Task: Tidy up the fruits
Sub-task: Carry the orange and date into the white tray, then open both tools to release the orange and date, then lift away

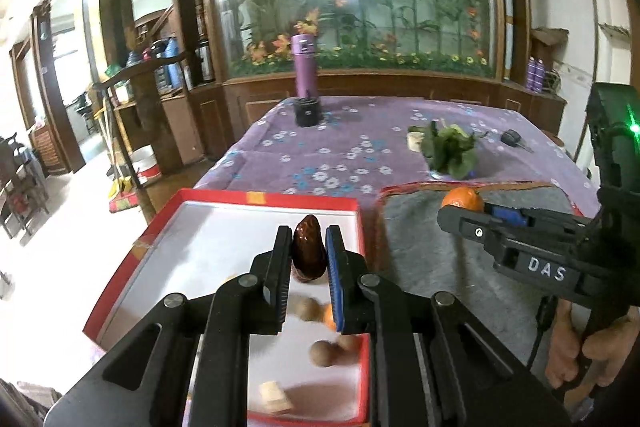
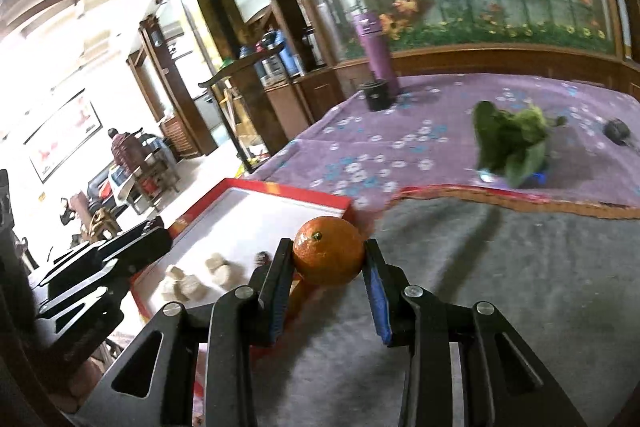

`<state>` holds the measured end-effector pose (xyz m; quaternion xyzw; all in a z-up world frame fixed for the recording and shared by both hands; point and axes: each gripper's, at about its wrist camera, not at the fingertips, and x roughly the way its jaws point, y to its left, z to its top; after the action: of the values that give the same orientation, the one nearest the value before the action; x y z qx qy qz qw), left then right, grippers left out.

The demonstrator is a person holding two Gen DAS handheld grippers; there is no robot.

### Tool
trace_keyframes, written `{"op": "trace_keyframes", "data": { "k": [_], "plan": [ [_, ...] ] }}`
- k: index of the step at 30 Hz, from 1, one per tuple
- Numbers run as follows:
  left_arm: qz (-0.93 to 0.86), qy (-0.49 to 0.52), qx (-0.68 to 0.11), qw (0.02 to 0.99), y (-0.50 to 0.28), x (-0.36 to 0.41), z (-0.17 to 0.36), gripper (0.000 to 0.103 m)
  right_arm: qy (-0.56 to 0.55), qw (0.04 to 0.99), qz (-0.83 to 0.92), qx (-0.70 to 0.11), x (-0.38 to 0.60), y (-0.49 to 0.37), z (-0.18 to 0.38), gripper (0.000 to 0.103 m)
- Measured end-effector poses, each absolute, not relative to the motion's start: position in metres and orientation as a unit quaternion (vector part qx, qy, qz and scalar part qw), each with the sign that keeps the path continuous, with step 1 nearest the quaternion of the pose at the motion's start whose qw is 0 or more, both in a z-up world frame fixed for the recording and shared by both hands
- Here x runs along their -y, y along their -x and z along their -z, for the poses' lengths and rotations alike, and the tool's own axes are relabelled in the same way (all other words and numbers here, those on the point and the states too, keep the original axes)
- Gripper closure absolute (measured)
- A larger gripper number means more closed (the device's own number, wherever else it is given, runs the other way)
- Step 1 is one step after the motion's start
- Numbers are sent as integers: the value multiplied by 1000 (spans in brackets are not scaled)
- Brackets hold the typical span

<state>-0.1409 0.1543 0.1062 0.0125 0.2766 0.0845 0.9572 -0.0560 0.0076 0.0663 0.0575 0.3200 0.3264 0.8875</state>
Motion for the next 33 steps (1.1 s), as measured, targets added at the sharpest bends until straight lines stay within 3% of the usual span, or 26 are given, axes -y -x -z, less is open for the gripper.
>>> {"op": "trace_keyframes", "data": {
  "k": [12, 33],
  "plan": [
    [-142, 27, -311, 939, 143, -223, -70, 89, 1, 860, -361, -360, -92, 67, -39, 68],
    [-176, 42, -356, 917, 130, -242, -35, 85, 92, 873, -289, -382, -142, 67, -16, 66]
  ]
}}
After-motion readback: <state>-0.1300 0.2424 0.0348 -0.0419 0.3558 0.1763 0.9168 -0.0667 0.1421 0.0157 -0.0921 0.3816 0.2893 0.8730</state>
